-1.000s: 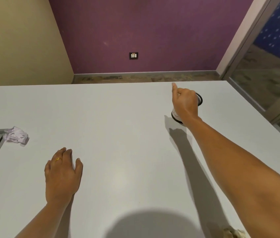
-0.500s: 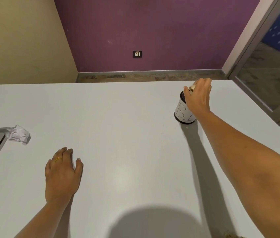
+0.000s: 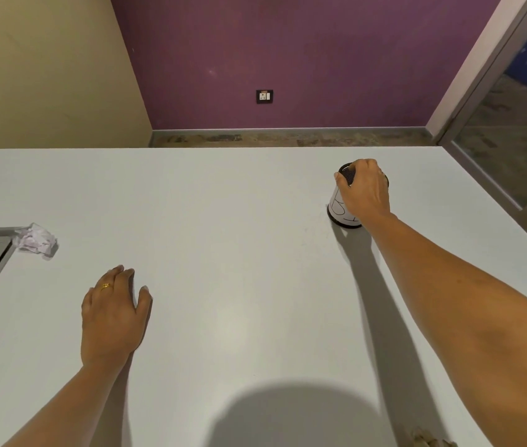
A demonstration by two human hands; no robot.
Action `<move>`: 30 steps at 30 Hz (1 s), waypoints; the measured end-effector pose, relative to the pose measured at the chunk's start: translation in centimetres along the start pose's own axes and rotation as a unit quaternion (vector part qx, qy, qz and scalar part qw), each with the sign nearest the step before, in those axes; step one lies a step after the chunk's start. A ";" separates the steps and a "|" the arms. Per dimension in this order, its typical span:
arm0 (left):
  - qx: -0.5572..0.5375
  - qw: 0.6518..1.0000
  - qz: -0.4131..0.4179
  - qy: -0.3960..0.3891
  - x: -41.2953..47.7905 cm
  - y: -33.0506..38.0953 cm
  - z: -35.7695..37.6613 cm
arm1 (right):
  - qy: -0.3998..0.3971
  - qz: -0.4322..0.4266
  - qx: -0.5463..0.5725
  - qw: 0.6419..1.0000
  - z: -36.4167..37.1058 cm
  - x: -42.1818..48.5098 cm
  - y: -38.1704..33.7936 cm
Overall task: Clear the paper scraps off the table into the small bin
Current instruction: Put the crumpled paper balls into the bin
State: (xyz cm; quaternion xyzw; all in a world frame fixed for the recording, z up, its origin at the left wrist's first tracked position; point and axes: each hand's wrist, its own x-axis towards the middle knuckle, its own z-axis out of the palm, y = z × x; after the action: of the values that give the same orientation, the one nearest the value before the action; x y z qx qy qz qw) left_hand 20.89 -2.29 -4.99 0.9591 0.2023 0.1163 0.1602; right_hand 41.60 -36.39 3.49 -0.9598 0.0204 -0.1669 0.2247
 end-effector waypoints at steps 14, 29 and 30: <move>0.020 0.999 0.030 -0.009 -0.5 0.0 0.1 | -0.003 -0.027 0.049 0.998 -4.1 -9.3 0.6; 0.038 0.985 0.122 -0.118 -11.2 4.3 -0.7 | -0.211 0.097 -0.022 0.972 -10.0 -29.1 4.8; 0.041 0.982 0.133 -0.128 -12.0 4.6 -0.8 | -0.225 0.105 -0.038 0.968 -10.1 -30.1 4.8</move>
State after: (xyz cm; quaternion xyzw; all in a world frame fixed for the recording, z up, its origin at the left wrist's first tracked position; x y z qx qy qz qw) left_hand 11.55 -11.21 -4.52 0.9902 0.0551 0.0041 0.1286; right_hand 10.06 -41.56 0.50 -0.9731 0.0761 0.0787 0.2029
